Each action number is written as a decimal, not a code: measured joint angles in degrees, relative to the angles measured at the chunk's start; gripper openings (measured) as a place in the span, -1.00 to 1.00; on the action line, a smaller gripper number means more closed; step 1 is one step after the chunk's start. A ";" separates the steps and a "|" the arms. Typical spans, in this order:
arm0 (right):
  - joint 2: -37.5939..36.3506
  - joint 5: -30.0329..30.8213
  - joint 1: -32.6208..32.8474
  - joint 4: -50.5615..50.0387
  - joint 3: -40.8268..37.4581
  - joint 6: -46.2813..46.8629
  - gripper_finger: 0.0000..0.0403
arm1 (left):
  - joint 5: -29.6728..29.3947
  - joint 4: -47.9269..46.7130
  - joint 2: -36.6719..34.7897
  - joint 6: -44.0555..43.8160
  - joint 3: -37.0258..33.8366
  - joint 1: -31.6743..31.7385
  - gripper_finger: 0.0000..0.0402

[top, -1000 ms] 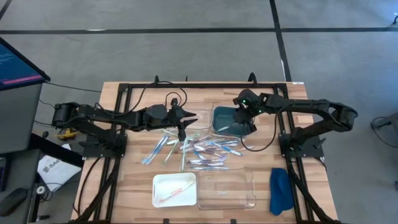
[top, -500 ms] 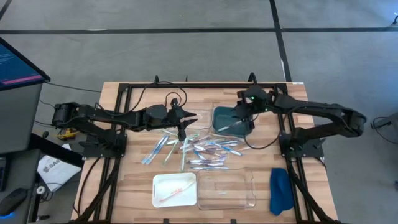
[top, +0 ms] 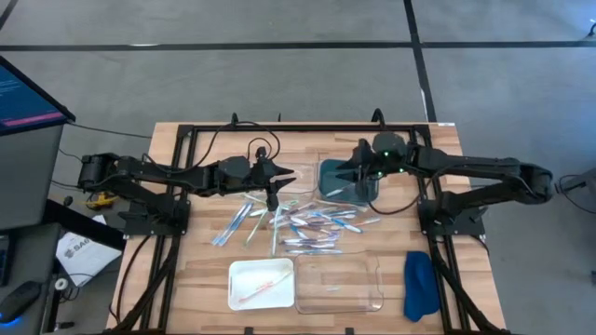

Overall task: Pick & Place Toothbrushes
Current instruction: Put the blue toothbrush into the top transparent bin

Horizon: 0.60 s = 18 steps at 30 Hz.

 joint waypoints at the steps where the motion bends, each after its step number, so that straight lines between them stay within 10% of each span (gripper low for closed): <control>1: 0.49 0.02 1.05 0.33 0.02 0.95 -0.37 | 0.02 -0.02 0.00 -0.02 0.00 0.00 -0.53; 18: 9.45 -0.02 13.04 4.08 0.06 6.10 -0.41 | 0.06 -1.80 -0.02 -4.37 0.02 -1.01 -0.53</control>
